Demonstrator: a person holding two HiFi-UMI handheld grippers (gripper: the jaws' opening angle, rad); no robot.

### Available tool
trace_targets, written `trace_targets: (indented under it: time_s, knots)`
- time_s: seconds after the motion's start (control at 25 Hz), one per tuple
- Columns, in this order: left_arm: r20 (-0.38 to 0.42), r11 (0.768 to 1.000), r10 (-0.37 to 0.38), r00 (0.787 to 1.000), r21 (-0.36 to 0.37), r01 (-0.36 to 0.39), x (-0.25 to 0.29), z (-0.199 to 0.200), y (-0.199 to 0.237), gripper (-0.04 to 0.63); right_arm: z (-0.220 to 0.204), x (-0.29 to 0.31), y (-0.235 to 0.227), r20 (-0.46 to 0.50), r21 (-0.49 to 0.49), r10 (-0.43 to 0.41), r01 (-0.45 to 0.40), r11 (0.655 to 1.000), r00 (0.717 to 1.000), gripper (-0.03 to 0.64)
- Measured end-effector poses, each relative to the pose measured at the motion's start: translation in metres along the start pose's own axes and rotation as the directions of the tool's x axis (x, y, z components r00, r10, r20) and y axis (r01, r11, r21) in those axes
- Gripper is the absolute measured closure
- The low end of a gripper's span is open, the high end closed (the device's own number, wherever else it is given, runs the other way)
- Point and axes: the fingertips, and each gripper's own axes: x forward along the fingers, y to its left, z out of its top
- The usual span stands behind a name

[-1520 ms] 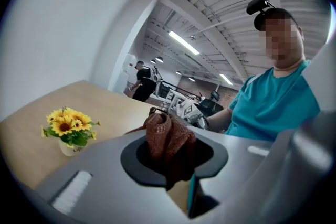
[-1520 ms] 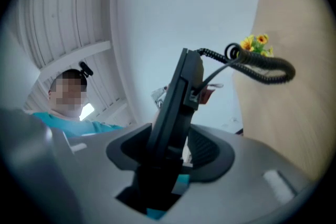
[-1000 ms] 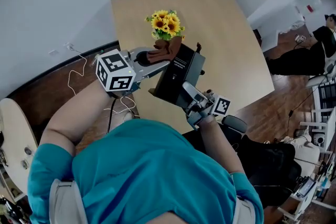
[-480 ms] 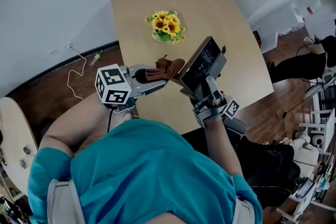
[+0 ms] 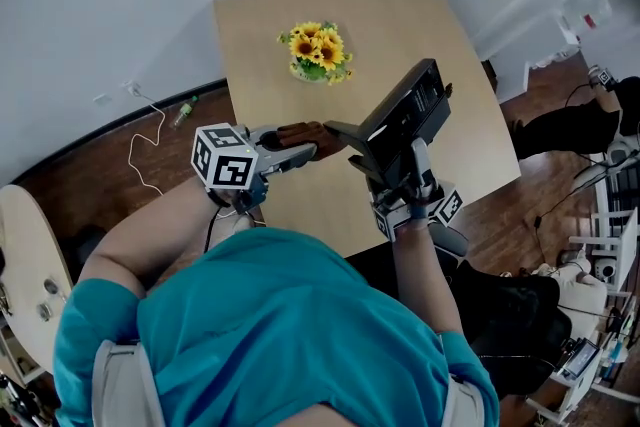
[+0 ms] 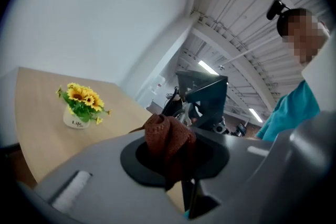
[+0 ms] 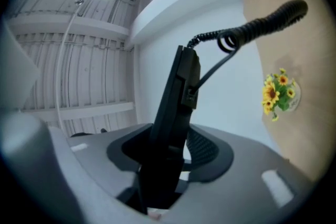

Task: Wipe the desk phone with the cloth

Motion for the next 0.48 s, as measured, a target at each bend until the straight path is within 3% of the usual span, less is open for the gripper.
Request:
trace_targets:
  time_s: [0.08, 0.28, 0.48]
  knots:
    - [0.027, 0.999, -0.004, 1.000, -0.043, 0.006, 0.001, 0.000, -0.003, 0.506, -0.008, 0.007, 0.003, -0.036, -0.041, -0.012, 0.011, 0.999, 0.999, 0.422]
    - [0.087, 0.995, -0.077, 0.993, -0.061, 0.083, 0.004, 0.015, -0.029, 0.506, -0.011, 0.005, -0.013, -0.055, -0.137, -0.111, 0.103, 0.985, 0.992, 0.425]
    - [0.086, 0.993, -0.102, 0.991, -0.043, 0.106, 0.005, 0.032, -0.050, 0.506, -0.007, -0.002, -0.029, -0.068, -0.258, -0.235, 0.210, 0.943, 0.970, 0.426]
